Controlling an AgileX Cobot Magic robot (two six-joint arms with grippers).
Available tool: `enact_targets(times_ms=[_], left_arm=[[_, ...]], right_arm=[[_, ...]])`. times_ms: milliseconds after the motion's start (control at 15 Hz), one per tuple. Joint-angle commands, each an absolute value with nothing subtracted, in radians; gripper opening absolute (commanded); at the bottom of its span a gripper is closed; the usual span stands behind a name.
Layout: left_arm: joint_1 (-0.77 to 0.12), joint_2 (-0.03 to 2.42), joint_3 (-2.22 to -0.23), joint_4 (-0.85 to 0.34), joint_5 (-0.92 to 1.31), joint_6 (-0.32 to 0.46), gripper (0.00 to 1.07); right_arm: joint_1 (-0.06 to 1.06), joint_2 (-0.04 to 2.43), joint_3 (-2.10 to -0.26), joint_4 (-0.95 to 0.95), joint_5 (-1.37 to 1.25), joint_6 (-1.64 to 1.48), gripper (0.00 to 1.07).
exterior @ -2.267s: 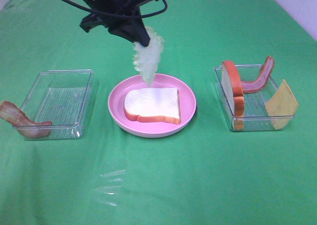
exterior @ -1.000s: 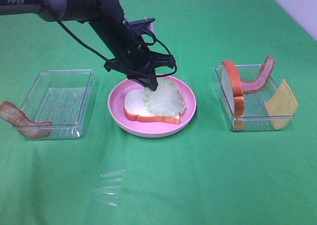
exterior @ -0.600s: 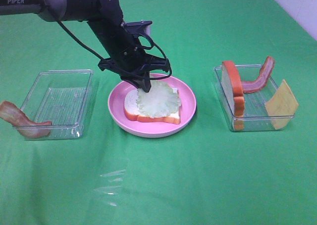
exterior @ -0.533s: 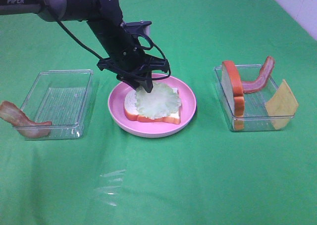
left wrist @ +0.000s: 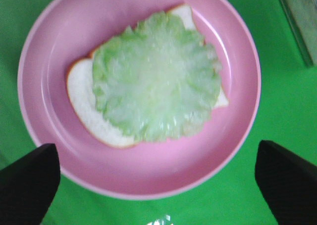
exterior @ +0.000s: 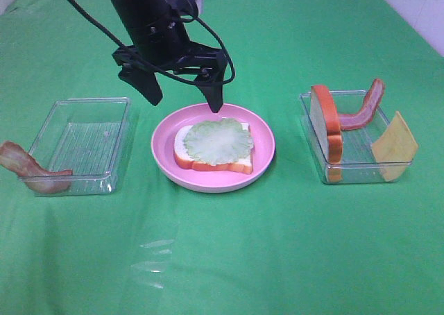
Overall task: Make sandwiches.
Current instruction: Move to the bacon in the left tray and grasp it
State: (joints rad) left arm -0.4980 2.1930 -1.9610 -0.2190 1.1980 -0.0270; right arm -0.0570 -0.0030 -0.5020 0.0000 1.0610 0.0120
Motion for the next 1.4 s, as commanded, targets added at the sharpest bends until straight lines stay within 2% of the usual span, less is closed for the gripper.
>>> enact_targets(times_ms=[67,267,333,400,733,800,867,1067,1400], left_arm=[[-0.494,2.137,-1.940,-0.169,1.278,-0.058,1.00],[-0.494,1.996,-1.773,-0.077,1.278,-0.113,0.96],[-0.494,1.917,-1.679,0.000,1.278,-0.151,0.96],[-0.456,1.806,-1.526,0.093,1.277,-0.201,0.96],[-0.255,1.672,-1.327,0.088,1.266,-0.199,0.95],[-0.180,1.667,-1.271,0.075,1.220,-0.169,0.95],[-0.157,1.676,-1.256,0.050,1.172,-0.143,0.95],[-0.137,1.728,-1.256,0.000,1.117,-0.095,0.95],[-0.137,1.861,-1.256,0.000,0.998,-0.100,0.93]], right_arm=[[-0.063,-0.021,-0.500,-0.006,1.059,0.014,0.99],[-0.063,-0.021,-0.500,-0.006,1.059,0.014,0.99],[-0.063,-0.021,-0.500,-0.006,1.059,0.014,0.99],[-0.063,-0.021,-0.500,-0.006,1.059,0.014,0.99],[-0.063,-0.021,-0.500,-0.006,1.059,0.014,0.99],[-0.063,-0.021,-0.500,-0.006,1.059,0.014,0.99],[-0.063,-0.021,-0.500,-0.006,1.059,0.014,0.99],[-0.063,-0.021,-0.500,-0.006,1.059,0.014,0.99],[-0.063,-0.021,-0.500,-0.006,1.059,0.014,0.99]])
